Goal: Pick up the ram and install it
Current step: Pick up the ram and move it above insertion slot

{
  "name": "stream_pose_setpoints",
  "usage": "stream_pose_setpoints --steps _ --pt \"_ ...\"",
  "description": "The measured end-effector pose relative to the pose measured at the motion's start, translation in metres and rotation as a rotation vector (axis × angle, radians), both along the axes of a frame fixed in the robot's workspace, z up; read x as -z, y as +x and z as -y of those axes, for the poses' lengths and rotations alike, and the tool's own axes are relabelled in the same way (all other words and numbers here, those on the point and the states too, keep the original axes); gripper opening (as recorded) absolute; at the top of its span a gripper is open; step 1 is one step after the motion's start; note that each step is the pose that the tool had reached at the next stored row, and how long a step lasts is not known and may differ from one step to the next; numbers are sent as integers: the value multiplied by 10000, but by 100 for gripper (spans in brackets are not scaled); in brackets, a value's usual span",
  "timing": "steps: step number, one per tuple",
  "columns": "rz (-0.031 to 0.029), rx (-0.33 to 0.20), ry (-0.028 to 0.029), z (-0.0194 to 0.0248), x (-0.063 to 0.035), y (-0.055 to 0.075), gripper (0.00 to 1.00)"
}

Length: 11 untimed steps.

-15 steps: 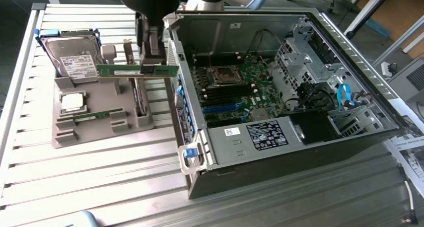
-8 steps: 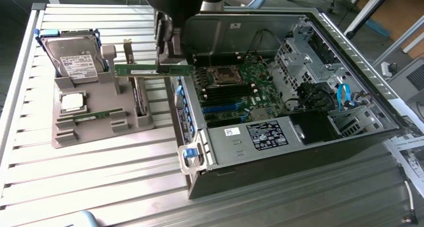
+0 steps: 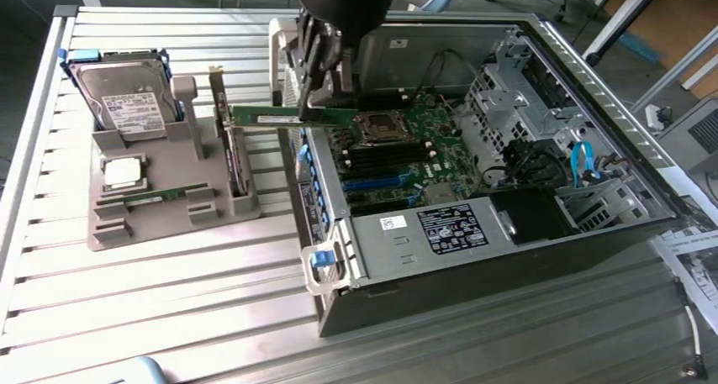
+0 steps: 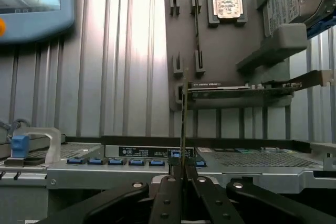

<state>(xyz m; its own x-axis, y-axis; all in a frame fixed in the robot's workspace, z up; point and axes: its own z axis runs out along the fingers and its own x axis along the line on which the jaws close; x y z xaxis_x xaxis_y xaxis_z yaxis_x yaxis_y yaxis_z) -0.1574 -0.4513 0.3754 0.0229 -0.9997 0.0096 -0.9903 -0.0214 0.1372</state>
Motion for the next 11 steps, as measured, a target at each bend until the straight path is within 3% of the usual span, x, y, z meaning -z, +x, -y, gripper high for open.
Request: stream_pose_setpoints --steps 5,11 --pt "-100 -2 -2 0 -229 249 13" --pt "-268 -1 0 0 -275 523 13"
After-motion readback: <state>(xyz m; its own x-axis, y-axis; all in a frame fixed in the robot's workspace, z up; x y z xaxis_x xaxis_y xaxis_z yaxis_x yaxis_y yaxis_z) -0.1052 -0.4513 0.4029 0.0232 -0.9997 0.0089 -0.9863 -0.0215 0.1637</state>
